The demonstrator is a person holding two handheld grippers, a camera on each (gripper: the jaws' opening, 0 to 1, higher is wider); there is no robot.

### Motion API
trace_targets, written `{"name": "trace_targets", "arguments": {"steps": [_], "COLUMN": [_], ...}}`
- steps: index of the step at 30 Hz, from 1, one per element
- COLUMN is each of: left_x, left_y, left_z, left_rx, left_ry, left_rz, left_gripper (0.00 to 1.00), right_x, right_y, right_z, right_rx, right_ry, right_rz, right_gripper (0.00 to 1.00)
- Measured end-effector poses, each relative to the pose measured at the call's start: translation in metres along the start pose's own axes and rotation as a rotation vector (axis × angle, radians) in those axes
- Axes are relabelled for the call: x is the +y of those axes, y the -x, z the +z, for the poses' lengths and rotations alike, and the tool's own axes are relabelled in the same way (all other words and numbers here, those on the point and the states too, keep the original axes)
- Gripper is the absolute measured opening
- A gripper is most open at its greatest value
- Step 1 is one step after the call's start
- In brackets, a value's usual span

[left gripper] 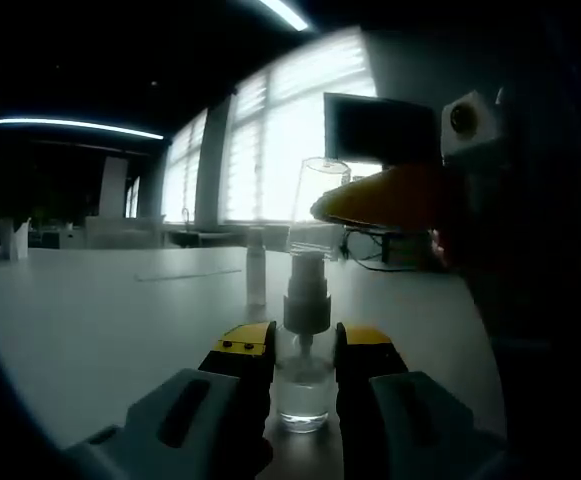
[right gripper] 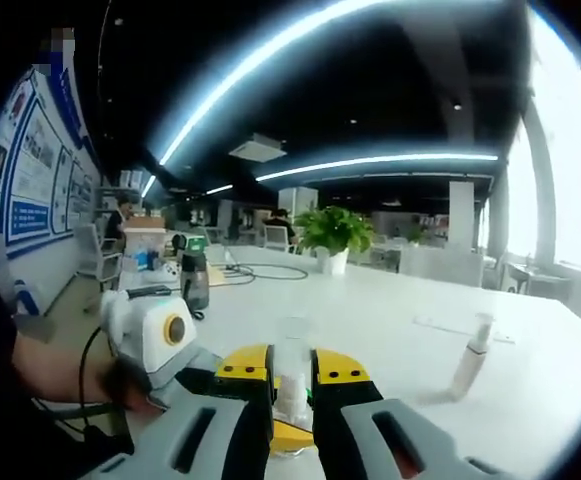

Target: Clamp pump bottle remove cover press pump head put on cover

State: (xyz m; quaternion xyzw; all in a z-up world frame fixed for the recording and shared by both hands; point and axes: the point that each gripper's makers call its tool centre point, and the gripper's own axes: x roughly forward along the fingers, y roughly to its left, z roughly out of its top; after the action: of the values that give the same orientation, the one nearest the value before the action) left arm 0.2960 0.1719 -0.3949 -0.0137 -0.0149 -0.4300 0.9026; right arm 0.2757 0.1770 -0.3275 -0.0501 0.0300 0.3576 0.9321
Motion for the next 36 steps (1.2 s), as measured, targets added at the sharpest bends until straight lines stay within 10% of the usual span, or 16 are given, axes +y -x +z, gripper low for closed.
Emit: {"name": "trace_targets", "arguments": {"steps": [36], "left_x": [0.002], "left_y": [0.000], "left_z": [-0.001], "left_rx": [0.001], "left_ry": [0.000], "left_rz": [0.000], "left_gripper": [0.15], "right_x": [0.002], "right_y": [-0.008], "right_z": [-0.033], "right_rx": [0.083], "right_ry": [0.029], "right_rz": [0.006], "right_gripper": [0.10]}}
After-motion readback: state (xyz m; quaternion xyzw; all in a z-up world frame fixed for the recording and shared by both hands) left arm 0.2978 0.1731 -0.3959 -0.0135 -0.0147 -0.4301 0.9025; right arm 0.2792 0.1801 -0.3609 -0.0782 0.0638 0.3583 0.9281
